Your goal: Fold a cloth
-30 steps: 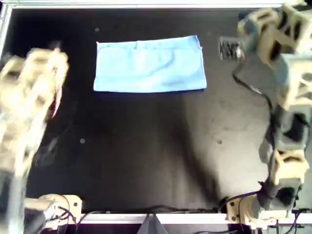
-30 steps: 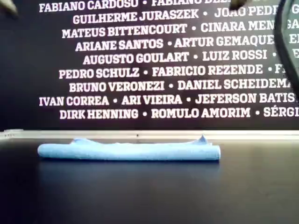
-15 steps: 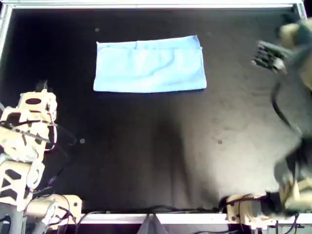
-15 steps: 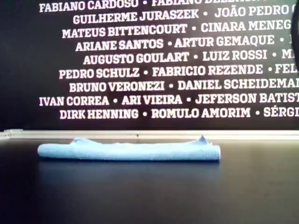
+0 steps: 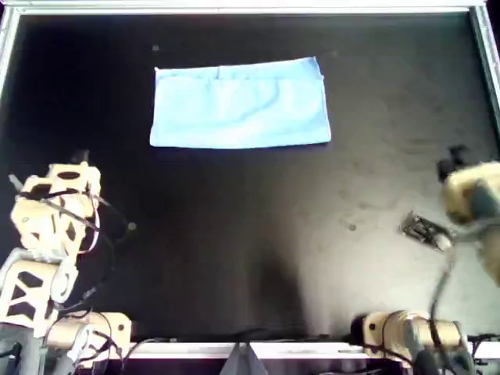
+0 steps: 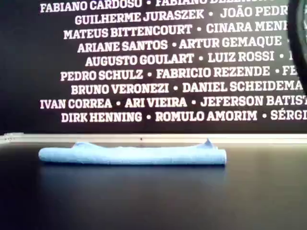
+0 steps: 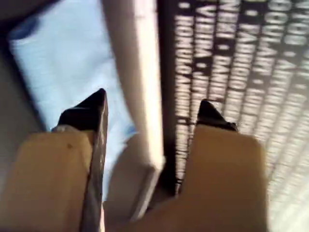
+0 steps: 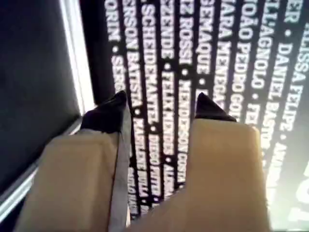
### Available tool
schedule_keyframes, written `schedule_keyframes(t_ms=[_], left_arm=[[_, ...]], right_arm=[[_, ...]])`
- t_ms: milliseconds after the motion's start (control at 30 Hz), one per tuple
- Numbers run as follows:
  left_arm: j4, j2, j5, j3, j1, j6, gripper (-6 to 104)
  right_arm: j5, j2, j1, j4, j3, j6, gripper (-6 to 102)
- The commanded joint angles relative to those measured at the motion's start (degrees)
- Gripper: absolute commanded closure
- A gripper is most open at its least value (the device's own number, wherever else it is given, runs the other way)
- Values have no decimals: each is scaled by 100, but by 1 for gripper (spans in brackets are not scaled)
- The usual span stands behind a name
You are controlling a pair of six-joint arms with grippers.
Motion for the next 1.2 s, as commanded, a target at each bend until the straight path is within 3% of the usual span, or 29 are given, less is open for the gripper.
schedule_keyframes(t_ms=[0, 200, 333, 633, 800, 1000, 1167], left_arm=[[9, 88, 44, 0, 35, -26, 33], [-18, 70, 53, 492, 35, -26, 33], [-26, 44, 53, 756, 26, -26, 32], [-26, 35, 62, 1397, 18, -35, 32], [-466, -123, 62, 1327, 18, -35, 32], [-1362, -2443, 62, 765, -62, -9, 30], [-1468, -4315, 62, -492, -246, -9, 15]], right_arm=[[44, 97, -202, -2531, 2153, -35, 39], [35, -44, -352, -5449, 4553, -35, 40], [18, -114, -272, -6346, 5555, -35, 40], [-53, -281, -229, -6407, 6029, -44, 39], [-26, -1644, -193, -6416, 5388, -44, 39], [-9, -4192, 211, -6407, 3700, -35, 39], [18, -5045, 650, -6407, 2865, -35, 37]])
